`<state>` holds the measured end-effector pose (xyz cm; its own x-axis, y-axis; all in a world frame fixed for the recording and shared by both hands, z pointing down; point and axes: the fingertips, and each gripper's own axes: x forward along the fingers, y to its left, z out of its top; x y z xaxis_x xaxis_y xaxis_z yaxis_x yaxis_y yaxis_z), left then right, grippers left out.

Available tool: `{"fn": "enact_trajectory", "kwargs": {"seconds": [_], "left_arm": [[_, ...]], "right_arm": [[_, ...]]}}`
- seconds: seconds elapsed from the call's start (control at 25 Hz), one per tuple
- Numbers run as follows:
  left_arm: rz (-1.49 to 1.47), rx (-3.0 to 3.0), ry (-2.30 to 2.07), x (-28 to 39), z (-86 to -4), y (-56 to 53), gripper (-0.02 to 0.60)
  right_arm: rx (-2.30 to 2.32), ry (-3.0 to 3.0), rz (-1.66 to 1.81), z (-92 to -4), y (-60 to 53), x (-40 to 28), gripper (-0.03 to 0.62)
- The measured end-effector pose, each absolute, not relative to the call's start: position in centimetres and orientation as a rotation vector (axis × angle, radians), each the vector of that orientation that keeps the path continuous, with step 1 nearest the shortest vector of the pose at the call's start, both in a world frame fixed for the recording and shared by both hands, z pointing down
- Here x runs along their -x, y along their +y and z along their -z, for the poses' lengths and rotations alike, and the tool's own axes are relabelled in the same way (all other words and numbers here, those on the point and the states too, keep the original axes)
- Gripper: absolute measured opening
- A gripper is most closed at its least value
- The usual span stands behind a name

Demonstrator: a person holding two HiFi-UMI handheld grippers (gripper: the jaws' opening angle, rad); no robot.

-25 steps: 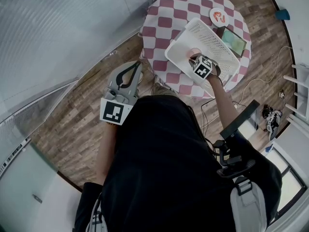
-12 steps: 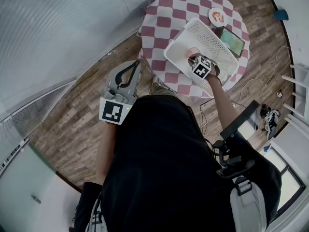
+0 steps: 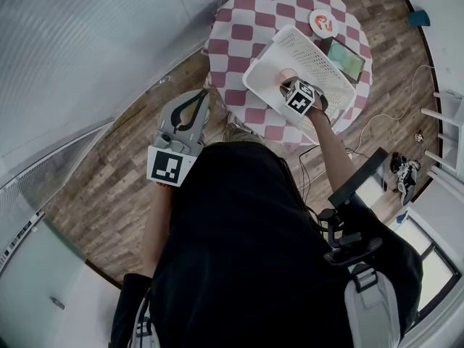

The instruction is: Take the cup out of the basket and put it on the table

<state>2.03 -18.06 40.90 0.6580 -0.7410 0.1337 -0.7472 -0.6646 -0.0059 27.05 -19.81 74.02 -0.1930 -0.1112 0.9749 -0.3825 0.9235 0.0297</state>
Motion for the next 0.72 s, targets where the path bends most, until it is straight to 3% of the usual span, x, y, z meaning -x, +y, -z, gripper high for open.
{"fn": "enact_trajectory", "kwargs": {"seconds": [0.72], "left_arm": [[-0.184, -2.826, -1.248, -2.18, -40.84, -18.11, 0.006]], "right_arm": [[-0.408, -1.77, -0.283, -73.22, -20.52, -27.31, 0.029]]}}
